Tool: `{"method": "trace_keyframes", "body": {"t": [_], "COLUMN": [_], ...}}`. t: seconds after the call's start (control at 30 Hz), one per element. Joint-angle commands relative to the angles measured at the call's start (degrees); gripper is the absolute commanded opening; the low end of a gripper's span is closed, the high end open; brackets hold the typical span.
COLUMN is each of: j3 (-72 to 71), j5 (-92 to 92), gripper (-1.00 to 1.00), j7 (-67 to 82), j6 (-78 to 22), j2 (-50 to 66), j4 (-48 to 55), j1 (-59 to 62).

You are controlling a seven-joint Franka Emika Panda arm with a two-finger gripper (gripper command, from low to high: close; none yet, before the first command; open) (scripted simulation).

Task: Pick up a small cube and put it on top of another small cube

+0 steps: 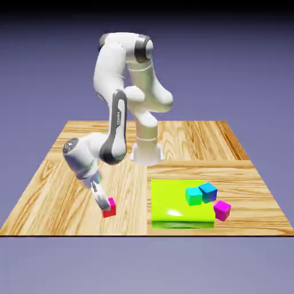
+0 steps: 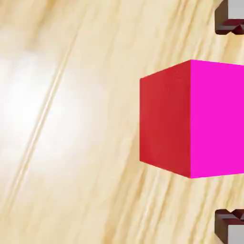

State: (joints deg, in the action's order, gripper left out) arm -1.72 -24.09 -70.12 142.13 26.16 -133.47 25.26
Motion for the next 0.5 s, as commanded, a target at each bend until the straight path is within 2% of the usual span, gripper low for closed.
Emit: {"method": "trace_keyframes", "body": {"t": [0.0, 0.17, 0.47], "j3": [0.0, 2.3, -2.8], "j5": [0.0, 3.5, 22.7], "gripper": [-1.0, -1.0, -1.0], "j7": [0.0, -2.7, 19.3], "j6": [0.0, -9.0, -13.2], "j2": [0.0, -8.3, -8.7], "j4": [0.0, 0.7, 6.8], "j1": [0.0, 0.0, -15.3]}}
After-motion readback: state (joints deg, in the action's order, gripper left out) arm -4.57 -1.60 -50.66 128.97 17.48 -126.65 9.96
